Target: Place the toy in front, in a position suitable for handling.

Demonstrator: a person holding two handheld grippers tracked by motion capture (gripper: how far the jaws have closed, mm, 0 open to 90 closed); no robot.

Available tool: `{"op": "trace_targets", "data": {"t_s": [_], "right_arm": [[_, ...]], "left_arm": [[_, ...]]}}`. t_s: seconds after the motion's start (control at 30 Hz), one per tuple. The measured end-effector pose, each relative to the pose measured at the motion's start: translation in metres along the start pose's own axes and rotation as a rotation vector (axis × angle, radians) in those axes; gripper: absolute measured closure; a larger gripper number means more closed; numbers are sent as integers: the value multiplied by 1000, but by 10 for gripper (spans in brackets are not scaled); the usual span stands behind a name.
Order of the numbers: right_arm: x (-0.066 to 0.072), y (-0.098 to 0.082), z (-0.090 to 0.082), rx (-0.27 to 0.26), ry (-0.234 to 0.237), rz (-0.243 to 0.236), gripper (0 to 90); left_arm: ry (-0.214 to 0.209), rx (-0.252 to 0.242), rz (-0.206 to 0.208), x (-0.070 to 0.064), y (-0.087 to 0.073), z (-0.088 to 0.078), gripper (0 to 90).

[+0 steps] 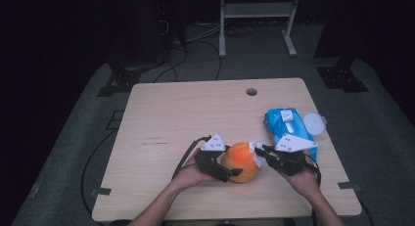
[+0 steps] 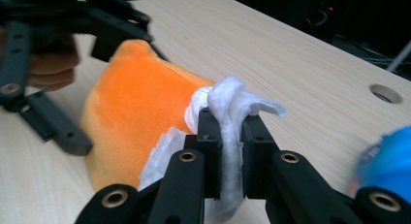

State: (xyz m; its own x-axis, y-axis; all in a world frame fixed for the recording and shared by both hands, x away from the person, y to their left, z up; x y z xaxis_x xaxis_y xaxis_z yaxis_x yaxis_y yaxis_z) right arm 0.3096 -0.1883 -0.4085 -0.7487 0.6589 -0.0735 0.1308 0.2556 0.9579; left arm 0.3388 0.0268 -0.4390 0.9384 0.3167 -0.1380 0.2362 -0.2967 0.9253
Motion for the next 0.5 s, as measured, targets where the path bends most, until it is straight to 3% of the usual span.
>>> {"op": "trace_targets", "data": {"t_s": [0.1,0.2,0.3,0.4,0.5], "right_arm": [[8,6,3,-23,40,15,802],[25,14,8,-41,96,-6,801],[25,18,8,-53,76,-27,802],[9,16,5,-63,30,7,803],[-1,9,6,-46,-11,38,804]], "left_arm": [[-16,1,9,-2,-4,4,79],[9,-6,59,-6,-2,3,245],[37,-55,19,-5,3,-3,356],[91,-80,30,-4,8,-8,367],[138,-87,11,3,6,-9,366]]}}
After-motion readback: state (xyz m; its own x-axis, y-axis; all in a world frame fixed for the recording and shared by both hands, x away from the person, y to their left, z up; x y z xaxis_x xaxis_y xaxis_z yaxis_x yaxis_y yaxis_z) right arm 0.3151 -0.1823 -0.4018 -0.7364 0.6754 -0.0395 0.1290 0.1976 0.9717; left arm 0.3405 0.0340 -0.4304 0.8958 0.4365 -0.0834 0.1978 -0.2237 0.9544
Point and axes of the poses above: each handheld gripper's, and its own axes: z roughly forward along the jaws, y roughly out of its top, x roughly to its left, the point moved 3 cm from there along z, roughly forward along the jaws, and after that the axes turned 11 degrees about -x, right-handed, at the moved point
